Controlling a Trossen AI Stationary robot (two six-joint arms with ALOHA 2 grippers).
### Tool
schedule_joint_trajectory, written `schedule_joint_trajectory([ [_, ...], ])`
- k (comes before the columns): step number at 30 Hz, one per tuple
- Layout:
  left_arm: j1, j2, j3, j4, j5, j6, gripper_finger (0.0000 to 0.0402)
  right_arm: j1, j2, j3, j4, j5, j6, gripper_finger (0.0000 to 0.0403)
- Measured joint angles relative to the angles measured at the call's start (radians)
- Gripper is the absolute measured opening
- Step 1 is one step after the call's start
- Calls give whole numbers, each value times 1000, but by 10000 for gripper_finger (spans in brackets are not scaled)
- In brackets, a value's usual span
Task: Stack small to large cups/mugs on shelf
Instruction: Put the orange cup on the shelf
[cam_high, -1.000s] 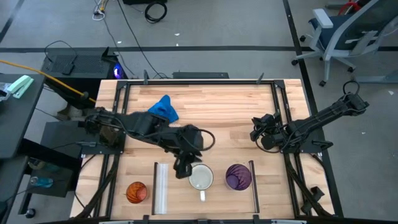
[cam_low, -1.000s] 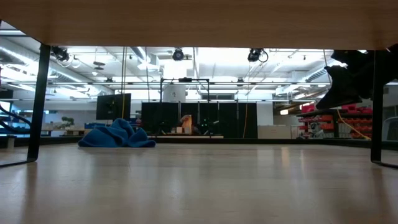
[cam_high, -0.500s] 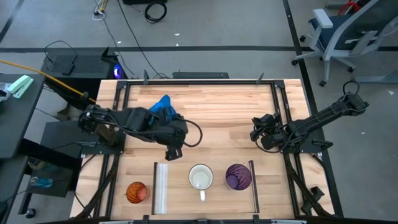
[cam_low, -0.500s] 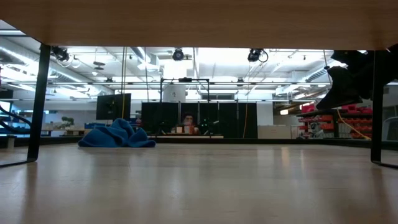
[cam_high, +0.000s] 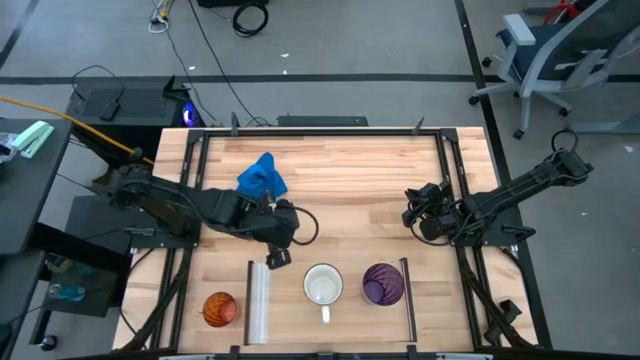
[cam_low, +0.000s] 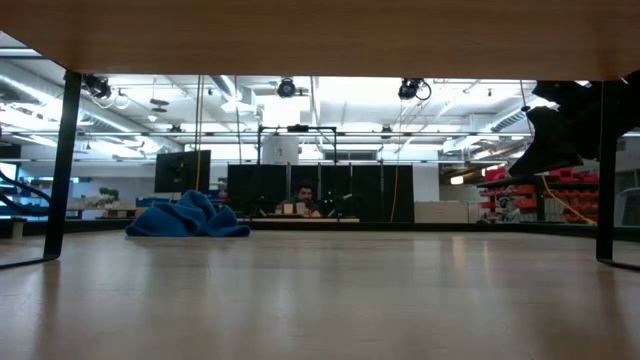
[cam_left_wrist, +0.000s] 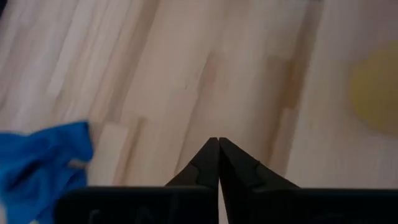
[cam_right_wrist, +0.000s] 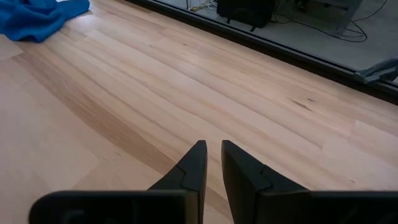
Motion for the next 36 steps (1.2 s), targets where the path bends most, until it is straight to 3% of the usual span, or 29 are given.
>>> schedule_joint_trajectory([
  [5, -3, -85, -130, 207, 0, 27, 26, 0, 0, 0, 0, -1, 0, 55],
  [11, -2, -92, -221, 424, 58, 109, 7, 0, 0, 0, 0, -1, 0, 55],
  [22, -8, -91, -254, 583, 168, 138, 23, 0, 0, 0, 0, -9, 0, 55],
  [30, -7, -91, -254, 612, 216, 143, 6, 0, 0, 0, 0, -9, 0, 55],
  [36, -9, -91, -254, 621, 231, 145, 23, 0, 0, 0, 0, -9, 0, 55],
])
